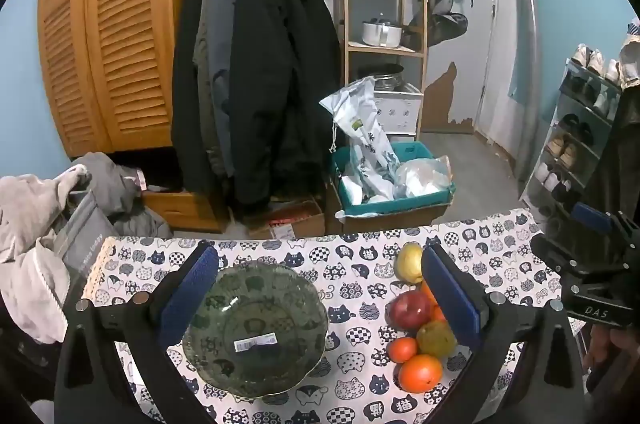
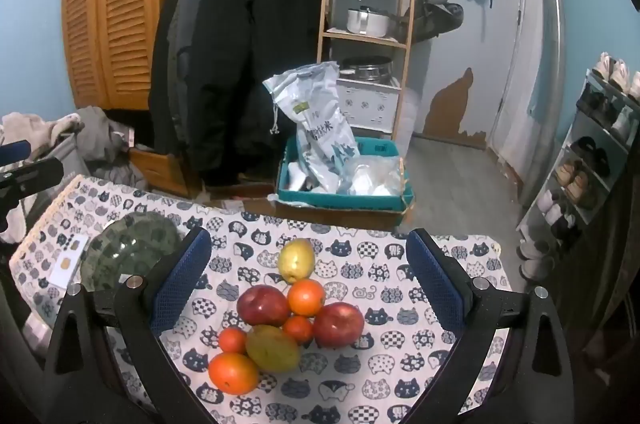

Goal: Organize fruits

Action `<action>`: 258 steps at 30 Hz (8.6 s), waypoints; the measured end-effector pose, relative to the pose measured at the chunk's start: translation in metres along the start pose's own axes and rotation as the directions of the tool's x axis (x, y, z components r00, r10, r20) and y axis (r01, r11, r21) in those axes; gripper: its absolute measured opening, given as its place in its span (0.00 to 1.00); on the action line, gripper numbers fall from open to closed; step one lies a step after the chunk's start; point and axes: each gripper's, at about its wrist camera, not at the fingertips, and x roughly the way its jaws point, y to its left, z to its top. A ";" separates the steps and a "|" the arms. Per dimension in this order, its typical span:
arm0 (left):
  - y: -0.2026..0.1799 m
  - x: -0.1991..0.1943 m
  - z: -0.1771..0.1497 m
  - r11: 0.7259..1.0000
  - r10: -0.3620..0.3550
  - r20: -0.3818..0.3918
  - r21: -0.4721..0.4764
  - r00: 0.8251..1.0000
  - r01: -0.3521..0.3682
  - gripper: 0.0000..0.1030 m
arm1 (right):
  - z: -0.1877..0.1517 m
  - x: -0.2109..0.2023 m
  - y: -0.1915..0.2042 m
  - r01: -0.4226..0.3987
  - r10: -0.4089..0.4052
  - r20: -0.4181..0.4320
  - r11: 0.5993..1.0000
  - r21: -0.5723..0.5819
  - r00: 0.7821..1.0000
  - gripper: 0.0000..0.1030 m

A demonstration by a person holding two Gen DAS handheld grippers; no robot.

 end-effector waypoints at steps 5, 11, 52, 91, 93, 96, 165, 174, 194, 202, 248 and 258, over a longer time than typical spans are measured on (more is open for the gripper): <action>-0.001 0.000 0.000 1.000 0.000 0.007 -0.001 1.000 0.000 0.99 | 0.000 0.001 0.001 0.001 -0.001 0.003 1.000 0.003 1.000 0.93; 0.003 0.001 0.000 1.000 -0.005 0.006 -0.007 1.000 0.005 0.99 | -0.001 0.003 0.004 0.007 -0.007 -0.002 1.000 -0.007 1.000 0.93; 0.007 -0.005 0.000 1.000 -0.007 0.033 -0.013 0.999 0.007 0.99 | 0.001 0.000 -0.002 0.006 -0.006 0.001 1.000 -0.008 1.000 0.93; 0.008 -0.006 0.000 1.000 -0.004 0.033 -0.021 0.999 0.005 0.99 | 0.000 0.000 -0.003 0.008 -0.008 0.002 1.000 -0.010 1.000 0.93; 0.008 -0.005 0.000 1.000 -0.002 0.034 -0.020 0.999 0.002 0.99 | 0.000 0.000 -0.003 0.008 -0.008 0.002 1.000 -0.009 1.000 0.93; 0.009 -0.005 0.000 1.000 0.006 0.034 -0.026 0.999 -0.005 0.99 | 0.000 -0.001 -0.003 0.009 -0.009 0.002 1.000 -0.009 1.000 0.93; -0.056 0.156 -0.051 0.997 -0.010 -0.401 0.062 0.916 0.038 0.99 | -0.067 0.130 -0.060 0.074 -0.045 -0.431 0.996 0.051 0.901 0.93; -0.074 0.190 -0.065 0.995 0.017 -0.458 0.098 0.889 0.032 0.99 | -0.096 0.170 -0.063 0.054 -0.011 -0.545 0.997 0.062 0.839 0.93; -0.100 0.235 -0.083 0.994 -0.056 -0.556 0.048 0.829 0.099 0.99 | -0.136 0.231 -0.063 -0.036 0.138 -0.665 0.986 0.165 0.734 0.74; -0.117 0.250 -0.091 0.989 -0.102 -0.594 0.028 0.798 0.147 0.99 | -0.139 0.218 -0.085 0.047 0.042 -0.656 0.992 0.118 0.754 0.73; -0.119 0.231 -0.085 0.985 -0.112 -0.516 0.055 0.849 0.164 0.78 | -0.133 0.186 -0.108 0.118 -0.049 -0.530 0.988 0.096 0.847 0.72; -0.099 0.196 -0.064 0.991 -0.090 -0.438 0.046 0.895 0.122 0.78 | -0.096 0.155 -0.091 0.113 -0.063 -0.446 0.990 0.086 0.893 0.72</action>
